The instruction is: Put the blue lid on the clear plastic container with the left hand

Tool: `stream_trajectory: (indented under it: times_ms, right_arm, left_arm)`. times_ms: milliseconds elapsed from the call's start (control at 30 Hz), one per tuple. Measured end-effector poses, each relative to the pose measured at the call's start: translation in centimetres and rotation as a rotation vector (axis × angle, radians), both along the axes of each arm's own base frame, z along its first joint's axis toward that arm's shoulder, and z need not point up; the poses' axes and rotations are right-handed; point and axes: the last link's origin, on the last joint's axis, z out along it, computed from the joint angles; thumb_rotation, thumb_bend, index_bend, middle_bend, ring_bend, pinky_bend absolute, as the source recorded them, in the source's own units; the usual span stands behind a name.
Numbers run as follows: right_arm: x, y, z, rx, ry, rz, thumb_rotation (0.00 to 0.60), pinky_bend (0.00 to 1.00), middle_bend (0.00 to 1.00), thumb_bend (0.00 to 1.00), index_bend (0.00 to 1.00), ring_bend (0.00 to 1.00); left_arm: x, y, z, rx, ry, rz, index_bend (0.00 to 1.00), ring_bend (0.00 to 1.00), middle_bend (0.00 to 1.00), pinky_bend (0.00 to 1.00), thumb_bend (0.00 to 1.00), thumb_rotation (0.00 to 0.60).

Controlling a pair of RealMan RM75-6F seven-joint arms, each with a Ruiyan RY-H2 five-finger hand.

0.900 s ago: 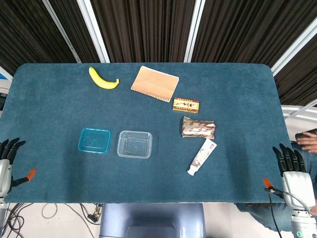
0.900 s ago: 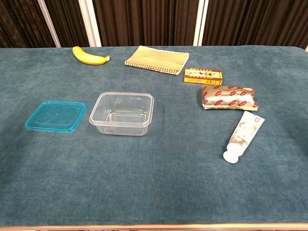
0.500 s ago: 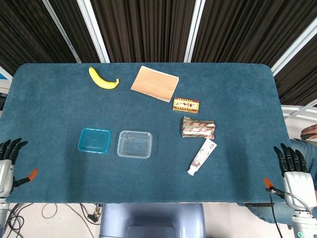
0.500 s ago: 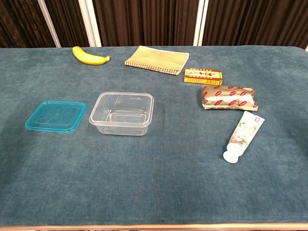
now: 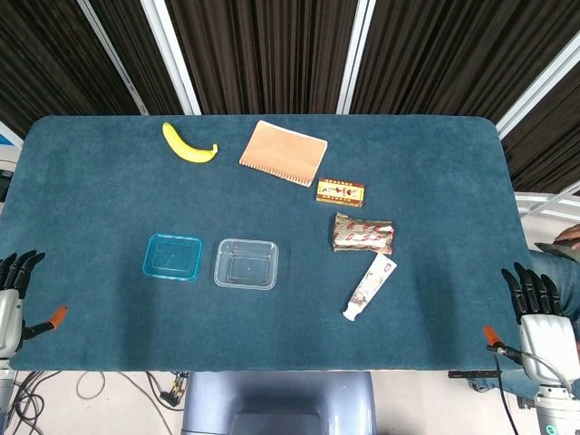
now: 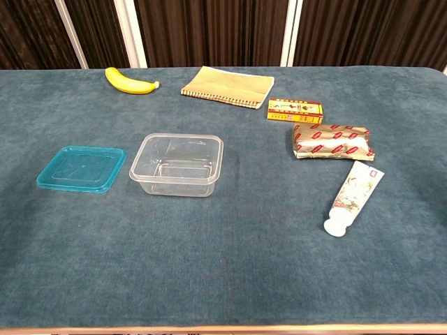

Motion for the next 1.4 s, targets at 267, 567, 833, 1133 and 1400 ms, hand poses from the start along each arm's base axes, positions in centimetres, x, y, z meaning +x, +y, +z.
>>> stream_trajectory:
  times_ms: [267,567,833,1133,1400]
  right_arm:
    - [0.0,0.0,0.1,-0.007,-0.007,-0.009,0.6,0.0,0.0,0.27,0.05,0.0]
    - [-0.3,0.0,0.0,-0.002,-0.018,-0.035,0.6,0.0,0.0,0.27,0.05,0.0]
    - [-0.4,0.1,0.3,-0.011,-0.044,-0.064,0.6,0.0,0.0,0.27,0.05,0.0]
    - [-0.7,0.0,0.4,-0.01,-0.056,-0.095,0.6,0.0,0.0,0.27,0.05,0.0]
    - [-0.7,-0.2,0.5,-0.015,-0.06,-0.101,0.6,0.0,0.0,0.27,0.05,0.0]
  left_arm:
    - [-0.4,1.2,-0.4,-0.042,0.04,-0.011,0.08,0.0,0.06,0.0,0.11,0.6]
    - [2.6,7.9,-2.4,-0.232,0.183,-0.13,0.07,0.0,0.05,0.0,0.1,0.6]
    - [4.9,11.0,-5.7,-0.335,0.349,-0.164,0.07,0.0,0.05,0.0,0.09,0.6]
    - [5.3,13.6,-11.4,-0.415,0.387,-0.112,0.06,0.0,0.04,0.0,0.08,0.6]
    - [5.6,14.8,-14.2,-0.457,0.395,-0.138,0.06,0.0,0.04,0.0,0.08,0.6]
